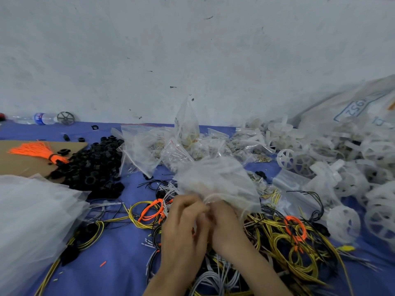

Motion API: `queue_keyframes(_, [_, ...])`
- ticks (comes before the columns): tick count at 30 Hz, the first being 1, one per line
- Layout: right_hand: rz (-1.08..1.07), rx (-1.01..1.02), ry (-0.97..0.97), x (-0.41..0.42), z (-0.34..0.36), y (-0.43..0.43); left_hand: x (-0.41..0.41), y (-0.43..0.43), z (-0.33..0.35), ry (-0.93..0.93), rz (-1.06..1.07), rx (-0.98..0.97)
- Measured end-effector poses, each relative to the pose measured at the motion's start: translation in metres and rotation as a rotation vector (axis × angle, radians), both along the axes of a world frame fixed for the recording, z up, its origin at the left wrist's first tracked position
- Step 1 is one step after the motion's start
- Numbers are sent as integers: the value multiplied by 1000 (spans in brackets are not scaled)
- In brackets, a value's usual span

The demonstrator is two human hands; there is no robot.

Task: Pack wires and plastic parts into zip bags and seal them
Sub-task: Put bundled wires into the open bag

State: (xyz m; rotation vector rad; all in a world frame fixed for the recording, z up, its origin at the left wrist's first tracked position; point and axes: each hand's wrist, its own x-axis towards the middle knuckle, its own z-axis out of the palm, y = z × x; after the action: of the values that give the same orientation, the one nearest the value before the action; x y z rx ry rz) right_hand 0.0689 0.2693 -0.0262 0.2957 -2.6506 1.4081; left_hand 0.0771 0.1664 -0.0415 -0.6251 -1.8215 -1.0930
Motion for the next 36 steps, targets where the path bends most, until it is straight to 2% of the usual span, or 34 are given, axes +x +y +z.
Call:
queue_keyframes(2, [71,97,72,4,9,-1,-3,-5,-3,19,55,-18])
queue_keyframes(6, [170,-8,150,13,39,21,-10,-10,-2,6,160,69])
queue_keyframes(7, [196,-91,154,17,47,30,-11,-11,-2,4,174,93])
queue_keyframes(9, [307,-416,170,21,59,51,-13,-14,-1,-9,195,144])
queue_keyframes(10, [293,-576,202,20,62,62,-14,-15,-1,-18,190,174])
queue_keyframes(11, [204,-671,242,15,61,71,-15,-17,0,-23,177,202])
queue_keyframes(12, [56,-673,274,5,58,79,-15,-19,1,-13,177,216])
queue_keyframes(13, [-114,-578,280,-8,51,84,-16,-21,4,8,195,216])
queue_keyframes(14, [-250,-385,234,-21,46,85,-16,-23,6,35,222,206])
queue_keyframes(15, [-292,-143,146,-34,39,84,-16,-23,7,58,241,195])
queue_keyframes(17, [-181,221,-46,-58,18,81,-16,-22,9,78,233,157])
queue_keyframes(19, [-108,309,-132,-75,1,81,-14,-21,9,85,190,98])
queue_keyframes(22, [-237,419,-79,-87,-5,82,-14,-19,5,31,142,44])
queue_keyframes(23, [-315,382,-37,-89,-4,82,-14,-18,4,-6,116,43])
queue_keyframes(24, [-380,238,38,-87,-2,82,-14,-18,4,-50,90,40])
queue_keyframes(27, [-471,-622,237,-67,16,84,-14,-19,2,-188,51,1])
queue_keyframes(28, [-538,-790,221,-60,25,89,-15,-19,1,-212,41,-23])
queue_keyframes(30, [-625,-917,56,-48,39,101,-15,-17,1,-232,14,-67])
queue_keyframes(33, [-436,-1129,-238,-27,54,98,-13,-15,3,-263,-32,-96])
queue_keyframes(36, [-304,-1136,-350,0,64,79,-12,-12,4,-278,-45,-125])
